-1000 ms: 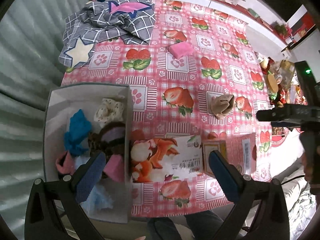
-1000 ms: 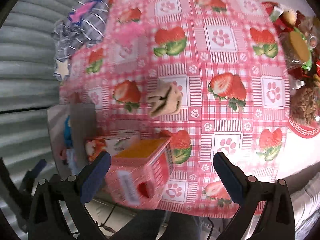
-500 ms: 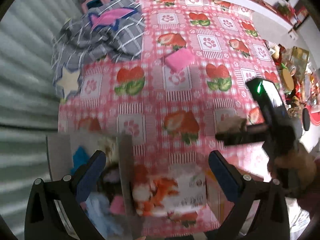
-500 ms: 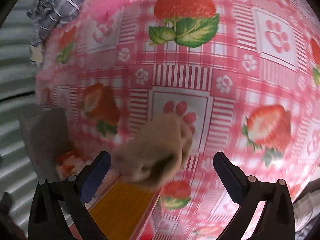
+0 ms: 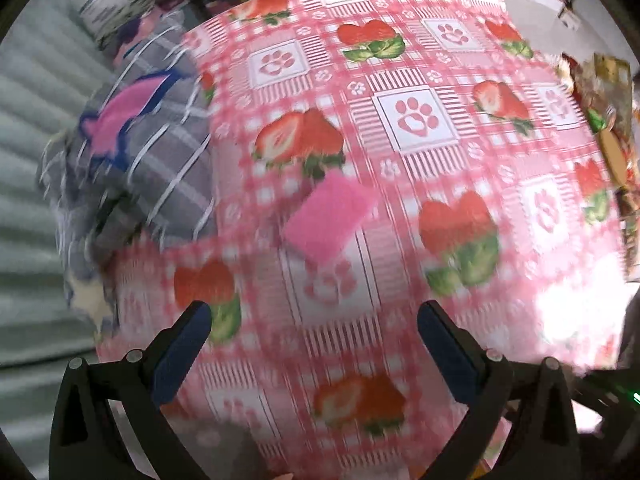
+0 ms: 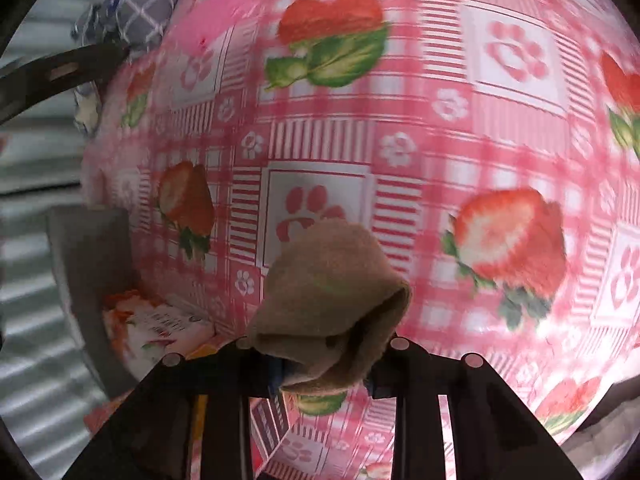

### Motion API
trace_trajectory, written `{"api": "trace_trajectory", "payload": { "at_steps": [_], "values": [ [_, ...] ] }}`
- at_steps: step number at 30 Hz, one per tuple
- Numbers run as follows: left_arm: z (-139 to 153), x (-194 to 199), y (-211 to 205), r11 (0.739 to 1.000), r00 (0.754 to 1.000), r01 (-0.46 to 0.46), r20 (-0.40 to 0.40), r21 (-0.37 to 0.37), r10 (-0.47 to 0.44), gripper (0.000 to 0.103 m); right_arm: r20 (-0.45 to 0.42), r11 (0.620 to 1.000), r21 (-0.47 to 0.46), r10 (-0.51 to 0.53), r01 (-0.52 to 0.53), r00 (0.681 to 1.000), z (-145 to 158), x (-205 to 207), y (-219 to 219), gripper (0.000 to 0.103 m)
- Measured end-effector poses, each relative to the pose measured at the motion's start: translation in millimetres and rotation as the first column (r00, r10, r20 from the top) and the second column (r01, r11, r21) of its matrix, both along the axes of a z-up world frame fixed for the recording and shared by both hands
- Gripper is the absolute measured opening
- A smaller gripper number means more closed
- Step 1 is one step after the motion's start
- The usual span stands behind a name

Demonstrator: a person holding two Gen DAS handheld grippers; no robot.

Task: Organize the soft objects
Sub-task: 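Grasp the pink sponge with the left tool while the right tool grasps the tan sock, then lift the pink sponge and tan sock and carry both toward the white box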

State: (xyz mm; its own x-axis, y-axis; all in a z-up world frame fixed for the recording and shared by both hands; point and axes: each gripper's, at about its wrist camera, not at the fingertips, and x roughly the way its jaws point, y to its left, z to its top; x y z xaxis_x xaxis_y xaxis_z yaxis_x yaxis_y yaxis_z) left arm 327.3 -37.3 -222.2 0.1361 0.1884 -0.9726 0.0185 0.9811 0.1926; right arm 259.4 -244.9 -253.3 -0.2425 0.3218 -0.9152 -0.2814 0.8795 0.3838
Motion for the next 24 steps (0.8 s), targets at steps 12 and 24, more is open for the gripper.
{"api": "trace_trajectory", "payload": {
  "at_steps": [12, 24],
  "values": [
    [-68.0, 57.1, -1.5, 0.997, 0.996, 0.069, -0.050, 0.032, -0.067, 0.102, -0.063, 0.989, 0.089, -0.109, 0.114, 0.992, 17.5, -16.1, -38.8, 0.031],
    [-61.0, 52.6, -12.7, 0.996, 0.994, 0.067, -0.085, -0.060, -0.072, 0.058, -0.030, 0.976, 0.104, -0.191, 0.193, 0.981, 38.1, -23.8, -52.8, 0.031]
  ]
}}
